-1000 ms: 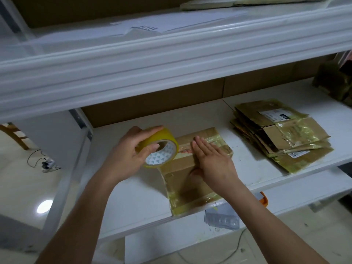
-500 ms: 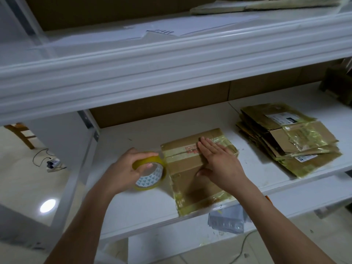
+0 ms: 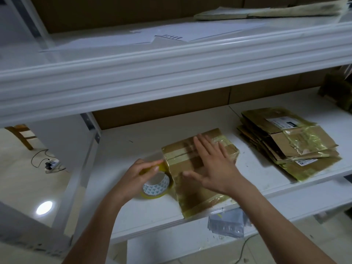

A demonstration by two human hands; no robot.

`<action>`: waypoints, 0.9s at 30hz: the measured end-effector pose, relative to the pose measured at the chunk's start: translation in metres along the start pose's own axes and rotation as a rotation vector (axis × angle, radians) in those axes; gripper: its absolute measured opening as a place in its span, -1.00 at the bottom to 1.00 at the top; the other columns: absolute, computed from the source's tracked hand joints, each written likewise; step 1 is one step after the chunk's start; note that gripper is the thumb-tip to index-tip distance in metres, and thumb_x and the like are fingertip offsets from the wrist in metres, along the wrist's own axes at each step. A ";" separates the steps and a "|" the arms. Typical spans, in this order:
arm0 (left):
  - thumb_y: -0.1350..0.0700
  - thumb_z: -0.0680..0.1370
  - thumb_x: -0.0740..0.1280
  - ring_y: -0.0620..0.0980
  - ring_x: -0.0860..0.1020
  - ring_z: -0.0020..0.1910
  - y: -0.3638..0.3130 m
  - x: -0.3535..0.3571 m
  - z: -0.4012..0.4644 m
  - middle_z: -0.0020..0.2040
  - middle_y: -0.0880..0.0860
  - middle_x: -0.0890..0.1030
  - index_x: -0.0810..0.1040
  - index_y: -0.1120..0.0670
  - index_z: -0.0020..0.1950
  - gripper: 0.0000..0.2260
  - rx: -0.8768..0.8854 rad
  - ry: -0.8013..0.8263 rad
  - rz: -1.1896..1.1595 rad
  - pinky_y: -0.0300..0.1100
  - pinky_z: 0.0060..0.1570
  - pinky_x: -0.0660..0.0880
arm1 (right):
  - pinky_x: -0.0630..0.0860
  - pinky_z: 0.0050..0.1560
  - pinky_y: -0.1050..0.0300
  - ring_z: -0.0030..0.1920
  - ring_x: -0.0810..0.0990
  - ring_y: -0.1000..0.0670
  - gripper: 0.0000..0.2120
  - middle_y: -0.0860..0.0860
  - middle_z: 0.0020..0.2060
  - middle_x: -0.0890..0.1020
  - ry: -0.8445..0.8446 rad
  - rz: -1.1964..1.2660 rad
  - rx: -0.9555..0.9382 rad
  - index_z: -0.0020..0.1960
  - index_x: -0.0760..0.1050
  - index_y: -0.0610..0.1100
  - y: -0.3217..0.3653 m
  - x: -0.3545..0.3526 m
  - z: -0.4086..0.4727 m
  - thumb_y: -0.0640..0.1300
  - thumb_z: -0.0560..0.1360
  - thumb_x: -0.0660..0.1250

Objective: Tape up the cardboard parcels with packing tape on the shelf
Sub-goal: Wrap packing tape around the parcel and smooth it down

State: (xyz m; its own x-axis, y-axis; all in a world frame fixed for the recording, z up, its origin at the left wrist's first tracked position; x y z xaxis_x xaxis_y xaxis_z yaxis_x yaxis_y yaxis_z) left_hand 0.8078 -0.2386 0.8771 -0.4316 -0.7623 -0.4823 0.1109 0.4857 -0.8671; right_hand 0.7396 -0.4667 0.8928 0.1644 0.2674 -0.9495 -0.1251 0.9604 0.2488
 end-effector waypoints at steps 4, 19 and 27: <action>0.00 0.66 0.18 -0.17 0.58 0.00 -0.007 0.000 -0.003 -0.04 -0.10 0.60 0.66 -0.14 0.13 -0.75 -0.041 -0.047 -0.148 -0.30 0.02 0.46 | -0.18 0.51 0.06 0.52 0.15 0.07 -0.10 0.04 0.52 0.26 -0.102 0.110 -0.086 0.52 0.24 -0.05 0.027 0.015 -0.001 0.49 0.46 -0.32; 0.00 0.44 0.47 0.10 0.68 -0.07 0.008 0.040 0.004 -0.04 0.16 0.71 0.61 0.17 0.09 -0.67 -0.274 -0.025 -0.491 -0.10 -0.13 0.59 | -0.03 0.54 -0.04 0.41 0.38 0.04 -0.31 0.03 0.39 0.46 -0.095 0.320 -0.137 0.25 0.49 -0.09 -0.004 0.026 0.043 0.38 0.33 0.22; -0.04 0.48 0.43 0.12 0.69 -0.07 0.016 0.064 0.002 -0.02 0.11 0.71 0.62 0.07 0.10 -0.74 -0.264 -0.054 -0.529 -0.05 -0.14 0.62 | -0.24 0.51 0.10 0.47 0.28 0.08 -0.30 0.09 0.39 0.45 -0.046 0.378 -0.176 0.38 0.40 -0.07 -0.012 0.018 0.052 0.25 0.35 0.40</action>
State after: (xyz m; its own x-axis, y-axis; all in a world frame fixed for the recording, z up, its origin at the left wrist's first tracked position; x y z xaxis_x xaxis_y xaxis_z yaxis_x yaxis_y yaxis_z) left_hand 0.7839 -0.2804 0.8324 -0.3203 -0.9473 -0.0046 -0.3363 0.1183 -0.9343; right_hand 0.7945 -0.4697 0.8828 0.1175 0.6052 -0.7874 -0.3498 0.7673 0.5375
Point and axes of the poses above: each hand's wrist, its own z-axis towards the middle knuckle, its own x-axis out of the palm, y = z × x, the point moved 3 cm from there along z, towards the middle knuckle
